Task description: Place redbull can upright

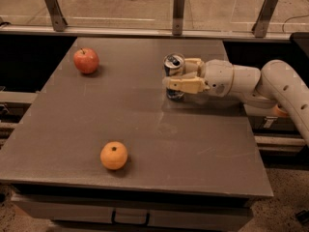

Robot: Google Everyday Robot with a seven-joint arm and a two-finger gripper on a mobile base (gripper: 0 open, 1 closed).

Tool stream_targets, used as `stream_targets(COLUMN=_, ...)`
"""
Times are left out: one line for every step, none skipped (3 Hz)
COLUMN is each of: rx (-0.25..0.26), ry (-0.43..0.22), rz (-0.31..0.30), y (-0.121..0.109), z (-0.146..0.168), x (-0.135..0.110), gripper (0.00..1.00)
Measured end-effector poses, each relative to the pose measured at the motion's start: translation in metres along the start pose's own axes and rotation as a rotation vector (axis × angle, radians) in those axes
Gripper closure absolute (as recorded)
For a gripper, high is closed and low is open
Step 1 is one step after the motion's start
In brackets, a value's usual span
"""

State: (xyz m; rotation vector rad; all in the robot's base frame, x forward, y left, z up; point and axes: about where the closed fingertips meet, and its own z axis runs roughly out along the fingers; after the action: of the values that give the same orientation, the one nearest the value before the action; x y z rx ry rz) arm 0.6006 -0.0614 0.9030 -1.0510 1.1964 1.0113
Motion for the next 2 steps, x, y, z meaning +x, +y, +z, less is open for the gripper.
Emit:
stream_targets(rx=0.039, ry=0.007, rz=0.024, y=0.0019, z=-0.0118, x=0.0093, gripper=0.0)
stream_targets(rx=0.068, ry=0.018, rz=0.036, y=-0.0005, z=-0.0201, x=0.015, gripper=0.0)
